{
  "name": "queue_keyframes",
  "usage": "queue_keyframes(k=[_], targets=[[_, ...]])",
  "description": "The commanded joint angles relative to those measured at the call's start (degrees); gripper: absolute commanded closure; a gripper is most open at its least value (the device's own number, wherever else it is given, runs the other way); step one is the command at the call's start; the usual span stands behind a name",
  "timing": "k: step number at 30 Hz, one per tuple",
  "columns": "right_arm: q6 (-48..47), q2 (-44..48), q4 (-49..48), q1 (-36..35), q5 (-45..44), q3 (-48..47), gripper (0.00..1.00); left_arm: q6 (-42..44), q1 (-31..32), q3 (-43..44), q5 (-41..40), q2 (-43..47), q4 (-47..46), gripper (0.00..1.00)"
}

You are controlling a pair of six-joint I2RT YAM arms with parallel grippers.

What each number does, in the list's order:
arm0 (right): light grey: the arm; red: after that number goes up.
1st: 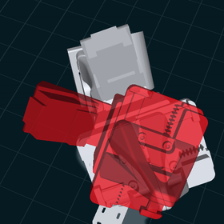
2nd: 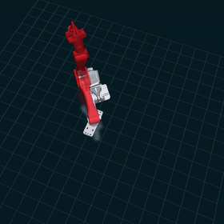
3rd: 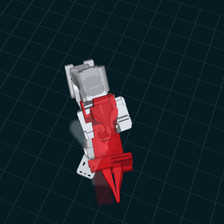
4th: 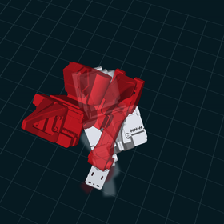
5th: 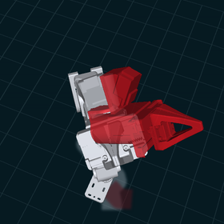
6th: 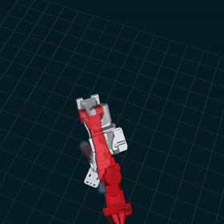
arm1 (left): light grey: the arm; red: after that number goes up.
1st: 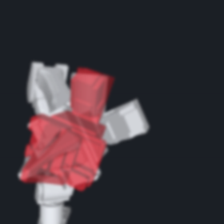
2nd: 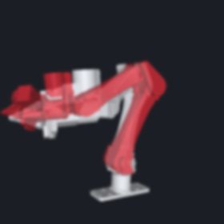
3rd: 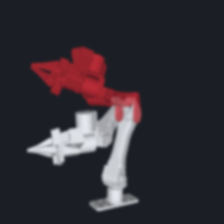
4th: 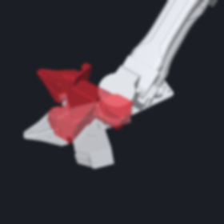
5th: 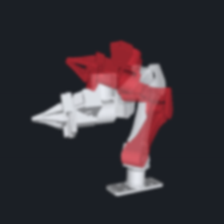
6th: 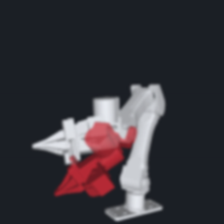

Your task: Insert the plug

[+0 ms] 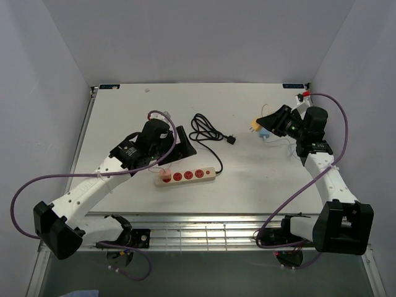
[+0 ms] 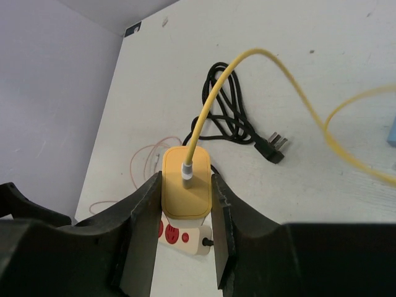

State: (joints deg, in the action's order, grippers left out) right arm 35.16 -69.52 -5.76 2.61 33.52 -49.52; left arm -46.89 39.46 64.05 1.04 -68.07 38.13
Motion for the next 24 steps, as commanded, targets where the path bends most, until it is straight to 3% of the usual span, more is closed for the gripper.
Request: queue_keyframes(k=[1,8,13,17,24], targets=[[-2.3,2.5,-3.5,-2.2,-1.2,3.4,0.92,-6.4,-0.5,-1.3,-10.0,4.5,10.3,0.02],[-4.7,-3.8,-12.6,-10.8,-2.4,3.3,0.92,-13.9,-2.4,-5.8,-11.8,10.1,17.5,0.02],[-8.9,-9.7,-13.8,-17.1,-5.3,-3.4,0.92,-21.1,-3.7,-11.9,-11.1,15.0,20.2,0.02],[-18.6,-13.9,-15.2,-23.5,-7.7,-9.6,0.92,-24.4,-4.0,-18.2,-9.7,20.2,17.8,0.02],[-31.5,-18.1,-20.9,-32.9,-2.3,-8.6,0.92,-28.8,-4.5,-27.6,-5.9,23.5,13.6,0.02]])
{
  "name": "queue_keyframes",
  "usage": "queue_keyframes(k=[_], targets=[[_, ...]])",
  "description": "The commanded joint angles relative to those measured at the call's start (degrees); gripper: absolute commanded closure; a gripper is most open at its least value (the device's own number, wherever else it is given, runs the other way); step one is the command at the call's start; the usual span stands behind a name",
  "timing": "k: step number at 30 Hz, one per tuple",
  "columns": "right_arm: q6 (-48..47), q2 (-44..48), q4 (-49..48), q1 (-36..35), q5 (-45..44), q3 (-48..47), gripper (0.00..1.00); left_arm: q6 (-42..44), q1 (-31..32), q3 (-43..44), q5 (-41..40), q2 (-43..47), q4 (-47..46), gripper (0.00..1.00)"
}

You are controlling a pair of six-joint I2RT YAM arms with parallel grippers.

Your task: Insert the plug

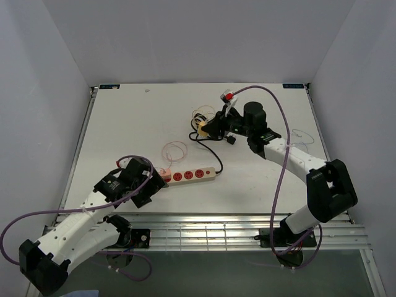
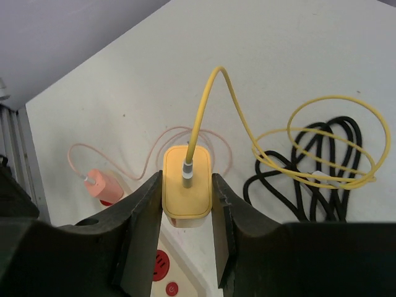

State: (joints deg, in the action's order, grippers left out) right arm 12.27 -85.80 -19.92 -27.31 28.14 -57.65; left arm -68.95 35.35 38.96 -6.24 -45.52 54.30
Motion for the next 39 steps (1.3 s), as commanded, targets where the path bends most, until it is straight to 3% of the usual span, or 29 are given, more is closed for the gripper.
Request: queue_keyframes(k=[1,6,8,17,24,29,39], targets=[[-9.1,-2.4,-7.6,-3.6,4.8,-0.2,0.92,-7.4,-0.4,-3.4,1.7,1.0,-3.0,0.02],[-12.0,-7.4,-11.4,-7.8,8.4,0.2,0.92,-13.3,-0.8,-8.7,1.3,3.3,-3.8,0.08],[-15.9,-9.5,-11.3,-9.2,10.7,-0.3,0.92,-14.7,-1.6,-9.5,1.1,3.1,-3.9,0.16],[-25.9,-15.0,-10.3,-14.8,15.8,-0.5,0.92,-15.1,-7.9,-10.4,-1.2,2.4,-3.9,0.28],[-29.1,-17.9,-10.0,-16.4,18.0,-1.0,0.92,-11.3,-12.6,-12.2,1.3,-0.1,-10.7,0.39],[-31.0,-18.6,-9.1,-16.8,19.8,-0.5,0.92,-8.5,-13.0,-11.2,1.8,-4.3,-15.3,0.43],[-31.5,-20.9,-9.8,-18.1,22.1,-1.2,0.92,-5.8,-14.1,-13.5,3.2,-2.9,-22.0,0.43]])
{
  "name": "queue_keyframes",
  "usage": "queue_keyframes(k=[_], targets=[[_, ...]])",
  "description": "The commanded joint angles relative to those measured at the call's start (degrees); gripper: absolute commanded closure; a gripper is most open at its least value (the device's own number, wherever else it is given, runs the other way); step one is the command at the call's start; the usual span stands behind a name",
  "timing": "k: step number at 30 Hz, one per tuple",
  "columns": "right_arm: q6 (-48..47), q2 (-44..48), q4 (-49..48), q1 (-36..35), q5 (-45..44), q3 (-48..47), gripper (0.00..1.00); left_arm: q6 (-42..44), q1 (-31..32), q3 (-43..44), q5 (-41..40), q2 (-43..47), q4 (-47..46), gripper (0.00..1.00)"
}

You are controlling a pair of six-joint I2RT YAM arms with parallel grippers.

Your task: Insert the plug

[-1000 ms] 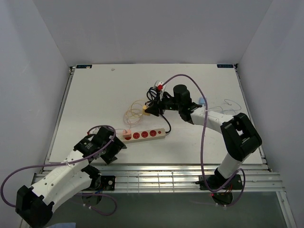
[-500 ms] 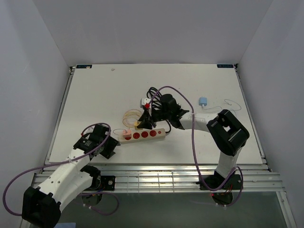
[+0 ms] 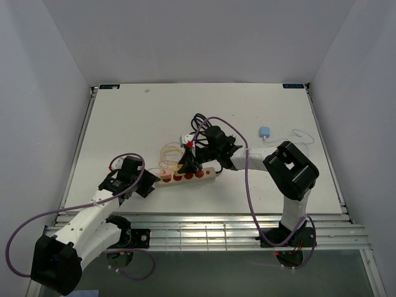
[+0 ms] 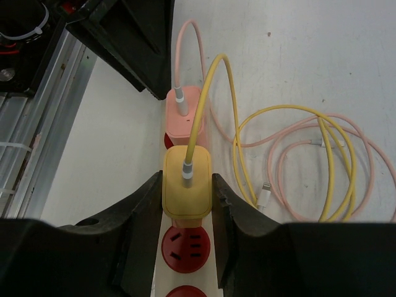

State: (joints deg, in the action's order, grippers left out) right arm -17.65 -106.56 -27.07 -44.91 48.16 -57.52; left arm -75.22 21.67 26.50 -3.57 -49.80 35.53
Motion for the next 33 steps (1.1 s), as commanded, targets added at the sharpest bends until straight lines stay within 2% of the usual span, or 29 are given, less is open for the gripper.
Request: queue_keyframes(k=[1,9,25,33], targets=[[-1.7,-0.2,-2.6,-0.6,2.0,-1.3,0.92,0.8,-0.4,-1.5,0.9,1.4,-3.6,0.44],[-2.0,-1.3,-3.3,-1.0,1.8,-1.4,0.92,1.9,-0.5,-4.0,2.4,-0.7,-8.0,0.52],[-2.4,-3.1,-6.5,-1.3,1.3,-2.1,0.92,3.1,-0.6,-6.0,2.5,-1.9,-10.7,0.53],[-2.7,-4.4,-7.2,-1.3,2.5,-2.0,0.92,3.1,-0.6,-6.2,2.7,-3.1,-11.0,0.59]])
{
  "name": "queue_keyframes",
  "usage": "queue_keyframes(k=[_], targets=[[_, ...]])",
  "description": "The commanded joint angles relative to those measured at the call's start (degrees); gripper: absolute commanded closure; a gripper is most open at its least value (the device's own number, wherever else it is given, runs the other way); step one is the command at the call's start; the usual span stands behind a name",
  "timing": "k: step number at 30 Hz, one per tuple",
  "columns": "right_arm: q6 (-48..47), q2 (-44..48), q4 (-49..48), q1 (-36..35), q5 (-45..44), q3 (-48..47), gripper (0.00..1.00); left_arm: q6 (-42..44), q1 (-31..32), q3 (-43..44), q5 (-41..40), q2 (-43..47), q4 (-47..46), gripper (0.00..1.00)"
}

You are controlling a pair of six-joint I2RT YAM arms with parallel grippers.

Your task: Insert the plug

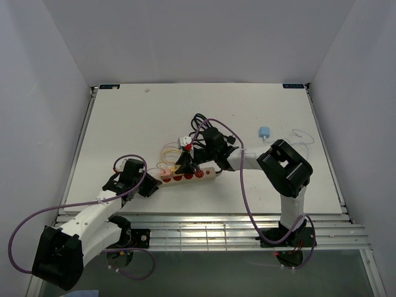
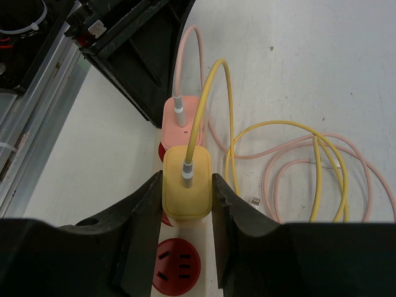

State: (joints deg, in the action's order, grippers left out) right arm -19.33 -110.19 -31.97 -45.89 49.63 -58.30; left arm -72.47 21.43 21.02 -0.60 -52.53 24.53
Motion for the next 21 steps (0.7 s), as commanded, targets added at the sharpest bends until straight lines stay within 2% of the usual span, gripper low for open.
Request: queue_keyframes(k=[1,6,15,21], targets=[[-1.3,-0.8,-2.3,-0.3,1.3,-1.1,0.92,0.3,-0.3,-0.8,-0.4,-0.3,0.0,0.59],[-2.2,-1.0,-1.9,-0.3,0.6,-0.6,0.92,0.1,-0.3,-1.1,-0.9,-0.6,0.7,0.6],[-10.2,-0.1,4.4,-1.0,-3.7,4.2,0.92,0.2,-0.4,-0.9,-1.0,-0.6,1.0,0.6],[-6.3,-1.1,-0.8,-1.9,-8.0,8.5,0.92,0.4,-0.4,-1.1,-0.5,-1.0,0.4,0.61]])
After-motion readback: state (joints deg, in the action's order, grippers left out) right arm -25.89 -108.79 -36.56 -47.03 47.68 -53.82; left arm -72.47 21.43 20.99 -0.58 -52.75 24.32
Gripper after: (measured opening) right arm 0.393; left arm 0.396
